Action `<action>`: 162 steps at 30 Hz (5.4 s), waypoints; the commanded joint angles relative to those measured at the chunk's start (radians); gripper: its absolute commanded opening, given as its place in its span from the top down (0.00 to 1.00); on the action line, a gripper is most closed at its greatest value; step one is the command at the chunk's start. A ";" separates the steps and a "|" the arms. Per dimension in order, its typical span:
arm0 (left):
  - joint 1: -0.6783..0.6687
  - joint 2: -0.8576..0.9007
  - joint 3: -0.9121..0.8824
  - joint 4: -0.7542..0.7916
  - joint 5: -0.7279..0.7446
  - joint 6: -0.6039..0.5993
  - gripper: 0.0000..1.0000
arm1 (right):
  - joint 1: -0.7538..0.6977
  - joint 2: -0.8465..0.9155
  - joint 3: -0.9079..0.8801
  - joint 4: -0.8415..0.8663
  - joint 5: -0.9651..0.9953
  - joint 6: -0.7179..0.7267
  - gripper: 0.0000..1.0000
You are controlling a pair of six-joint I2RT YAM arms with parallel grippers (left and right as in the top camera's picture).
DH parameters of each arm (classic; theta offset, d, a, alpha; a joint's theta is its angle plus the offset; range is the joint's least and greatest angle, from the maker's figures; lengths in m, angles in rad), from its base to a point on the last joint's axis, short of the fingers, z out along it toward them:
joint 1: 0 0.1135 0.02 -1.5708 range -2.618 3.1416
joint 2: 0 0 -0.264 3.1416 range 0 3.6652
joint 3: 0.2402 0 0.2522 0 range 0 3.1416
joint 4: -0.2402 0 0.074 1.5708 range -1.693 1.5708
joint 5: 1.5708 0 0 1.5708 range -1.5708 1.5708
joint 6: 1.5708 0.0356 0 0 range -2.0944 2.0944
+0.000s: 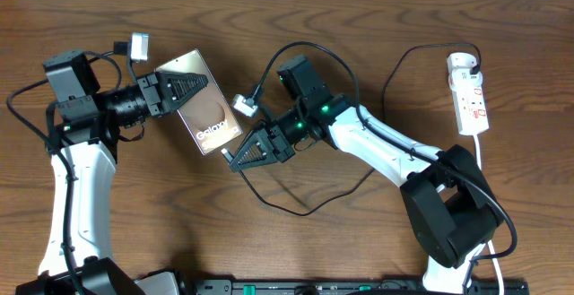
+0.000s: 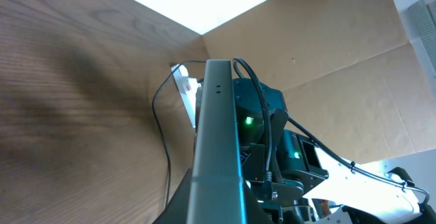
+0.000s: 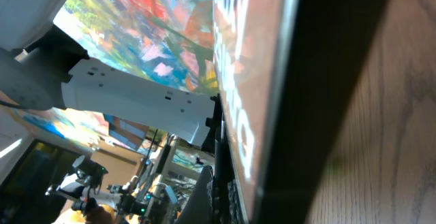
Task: Plug charger to phone and switch on socket
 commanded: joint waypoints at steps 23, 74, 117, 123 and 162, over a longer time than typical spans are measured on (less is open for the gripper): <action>0.000 -0.004 0.010 0.008 0.078 0.011 0.92 | 0.004 0.000 0.000 0.003 -0.028 0.006 0.99; 0.001 -0.004 0.010 0.008 0.109 0.048 0.93 | -0.031 -0.016 0.000 0.013 -0.028 0.011 0.99; -0.068 -0.004 0.010 -0.007 0.098 0.097 0.93 | -0.010 -0.017 0.000 0.058 -0.028 0.046 0.99; -0.068 -0.004 0.010 -0.007 0.098 0.096 0.93 | -0.010 -0.017 0.000 0.069 -0.028 0.053 0.99; -0.064 -0.004 0.010 0.224 -0.094 -0.141 0.92 | -0.069 -0.017 0.000 0.200 -0.027 0.176 0.99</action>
